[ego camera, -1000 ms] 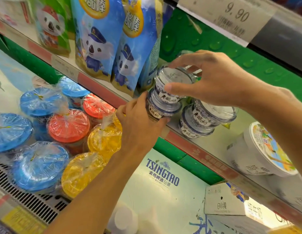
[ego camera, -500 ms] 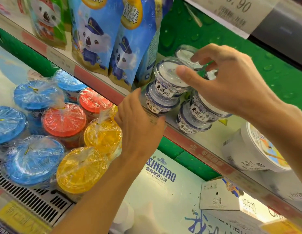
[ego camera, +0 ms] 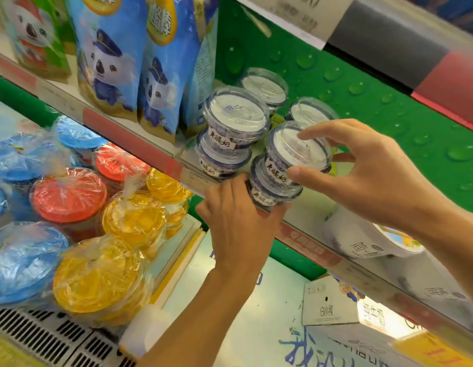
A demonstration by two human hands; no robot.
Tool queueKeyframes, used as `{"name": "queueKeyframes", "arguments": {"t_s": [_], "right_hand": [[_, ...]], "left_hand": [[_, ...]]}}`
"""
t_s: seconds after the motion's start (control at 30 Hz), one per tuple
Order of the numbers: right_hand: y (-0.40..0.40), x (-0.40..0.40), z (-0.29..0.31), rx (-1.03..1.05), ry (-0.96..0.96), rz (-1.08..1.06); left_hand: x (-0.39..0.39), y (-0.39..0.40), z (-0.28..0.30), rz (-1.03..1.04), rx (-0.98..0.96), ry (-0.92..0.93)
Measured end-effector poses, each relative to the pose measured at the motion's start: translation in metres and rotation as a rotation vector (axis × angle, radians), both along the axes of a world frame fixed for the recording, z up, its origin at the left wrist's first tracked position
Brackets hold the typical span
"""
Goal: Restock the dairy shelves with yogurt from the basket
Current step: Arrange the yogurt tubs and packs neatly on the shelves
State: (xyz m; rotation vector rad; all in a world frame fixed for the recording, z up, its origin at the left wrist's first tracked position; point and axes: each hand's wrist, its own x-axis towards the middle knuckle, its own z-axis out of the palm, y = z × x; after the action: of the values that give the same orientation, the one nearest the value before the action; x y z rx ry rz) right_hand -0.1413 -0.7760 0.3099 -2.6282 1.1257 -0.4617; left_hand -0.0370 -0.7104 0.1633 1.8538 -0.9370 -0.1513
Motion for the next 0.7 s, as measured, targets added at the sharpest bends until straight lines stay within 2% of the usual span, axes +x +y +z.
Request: {"name": "queueKeyframes", "arguments": {"t_s": [0.3,0.57,0.7], "right_hand": [[-0.009,-0.001,-0.005,0.005,-0.024,0.016],[-0.016,-0.008,-0.010,-0.009,-0.145,-0.053],[-0.034,-0.010,-0.008,0.026,-0.052,-0.136]], "left_hand": [[0.006,-0.003,-0.010,-0.020,-0.021,-0.119],[0.007,0.002,-0.012,-0.041,-0.010,-0.086],[0.005,0.007,-0.018,-0.035,0.008,-0.093]]}}
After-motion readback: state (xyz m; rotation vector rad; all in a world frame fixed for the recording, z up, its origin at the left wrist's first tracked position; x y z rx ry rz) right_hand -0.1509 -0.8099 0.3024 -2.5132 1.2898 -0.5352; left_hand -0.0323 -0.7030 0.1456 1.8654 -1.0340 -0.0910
